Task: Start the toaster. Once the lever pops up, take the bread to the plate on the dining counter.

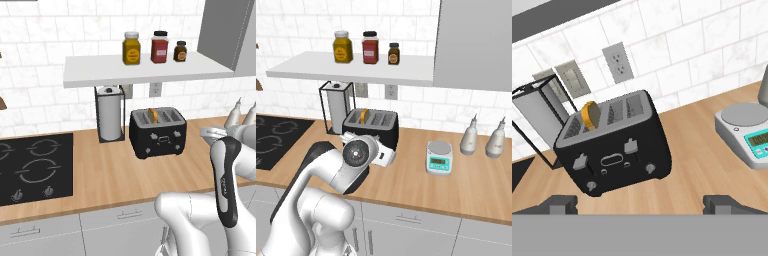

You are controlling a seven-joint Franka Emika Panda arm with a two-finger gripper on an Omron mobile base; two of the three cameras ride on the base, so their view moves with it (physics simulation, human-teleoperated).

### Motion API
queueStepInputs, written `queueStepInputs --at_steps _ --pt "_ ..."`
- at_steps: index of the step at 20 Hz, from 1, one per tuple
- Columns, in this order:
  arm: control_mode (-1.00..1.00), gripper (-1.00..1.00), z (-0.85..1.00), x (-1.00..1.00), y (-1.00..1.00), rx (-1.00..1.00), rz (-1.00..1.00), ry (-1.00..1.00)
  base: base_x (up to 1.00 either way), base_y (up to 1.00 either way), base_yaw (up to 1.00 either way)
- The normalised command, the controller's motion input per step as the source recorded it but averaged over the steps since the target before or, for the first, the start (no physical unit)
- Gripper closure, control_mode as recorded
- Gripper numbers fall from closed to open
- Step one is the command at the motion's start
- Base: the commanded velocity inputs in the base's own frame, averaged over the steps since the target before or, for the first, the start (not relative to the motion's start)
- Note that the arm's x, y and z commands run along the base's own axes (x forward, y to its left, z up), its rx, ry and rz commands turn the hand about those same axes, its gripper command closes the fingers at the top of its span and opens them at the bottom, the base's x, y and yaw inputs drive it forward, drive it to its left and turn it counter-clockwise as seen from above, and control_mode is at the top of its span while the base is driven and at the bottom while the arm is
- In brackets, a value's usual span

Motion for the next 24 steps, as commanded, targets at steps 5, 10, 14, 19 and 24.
queueStepInputs --at_steps 5,10,14,19,24 --pt "-1.00 -1.00 0.00 0.00 0.00 0.00 0.00 0.00 0.00 0.00 0.00" --pt "-1.00 -1.00 0.00 0.00 0.00 0.00 0.00 0.00 0.00 0.00 0.00" --pt "-1.00 -1.00 0.00 0.00 0.00 0.00 0.00 0.00 0.00 0.00 0.00" --pt "-1.00 -1.00 0.00 0.00 0.00 0.00 0.00 0.00 0.00 0.00 0.00" --pt "-1.00 -1.00 0.00 0.00 0.00 0.00 0.00 0.00 0.00 0.00 0.00"
